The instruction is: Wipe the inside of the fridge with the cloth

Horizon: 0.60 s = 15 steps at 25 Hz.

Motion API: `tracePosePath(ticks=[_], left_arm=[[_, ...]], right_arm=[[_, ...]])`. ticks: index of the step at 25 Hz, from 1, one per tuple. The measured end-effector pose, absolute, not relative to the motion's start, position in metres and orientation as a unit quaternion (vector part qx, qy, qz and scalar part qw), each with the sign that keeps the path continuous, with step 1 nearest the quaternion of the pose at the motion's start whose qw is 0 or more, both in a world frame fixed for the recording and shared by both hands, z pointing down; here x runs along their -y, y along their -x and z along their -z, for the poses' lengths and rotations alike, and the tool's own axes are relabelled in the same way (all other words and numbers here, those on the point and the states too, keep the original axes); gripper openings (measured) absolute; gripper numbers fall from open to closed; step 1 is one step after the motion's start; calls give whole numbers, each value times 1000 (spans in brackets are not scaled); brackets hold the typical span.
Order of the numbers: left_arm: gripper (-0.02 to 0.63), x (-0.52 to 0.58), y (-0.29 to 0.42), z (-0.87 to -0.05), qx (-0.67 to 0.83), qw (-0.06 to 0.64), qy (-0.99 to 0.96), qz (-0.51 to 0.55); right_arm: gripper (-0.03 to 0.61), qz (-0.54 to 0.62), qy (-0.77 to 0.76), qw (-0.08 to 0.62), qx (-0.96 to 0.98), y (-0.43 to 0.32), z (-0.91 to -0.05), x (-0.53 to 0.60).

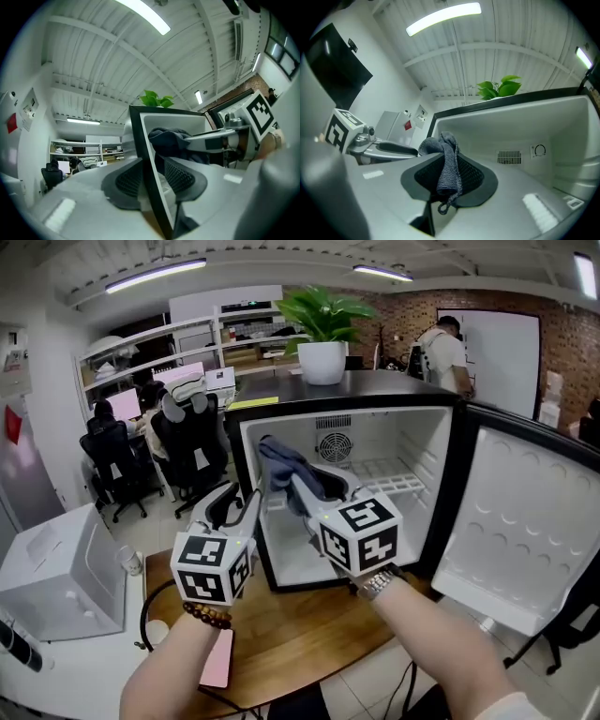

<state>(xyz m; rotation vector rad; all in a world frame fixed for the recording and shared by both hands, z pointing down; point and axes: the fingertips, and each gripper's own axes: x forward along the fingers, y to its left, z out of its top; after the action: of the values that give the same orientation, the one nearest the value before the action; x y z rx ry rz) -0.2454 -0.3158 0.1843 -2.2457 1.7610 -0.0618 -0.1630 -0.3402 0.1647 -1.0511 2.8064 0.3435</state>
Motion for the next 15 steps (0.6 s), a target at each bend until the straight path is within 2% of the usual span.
tracePosePath(ticks=[15], left_arm=[[144,325,246,-184,-590,152,792,31]], right_arm=[[81,-82,266,47,-959,221,-161,371]])
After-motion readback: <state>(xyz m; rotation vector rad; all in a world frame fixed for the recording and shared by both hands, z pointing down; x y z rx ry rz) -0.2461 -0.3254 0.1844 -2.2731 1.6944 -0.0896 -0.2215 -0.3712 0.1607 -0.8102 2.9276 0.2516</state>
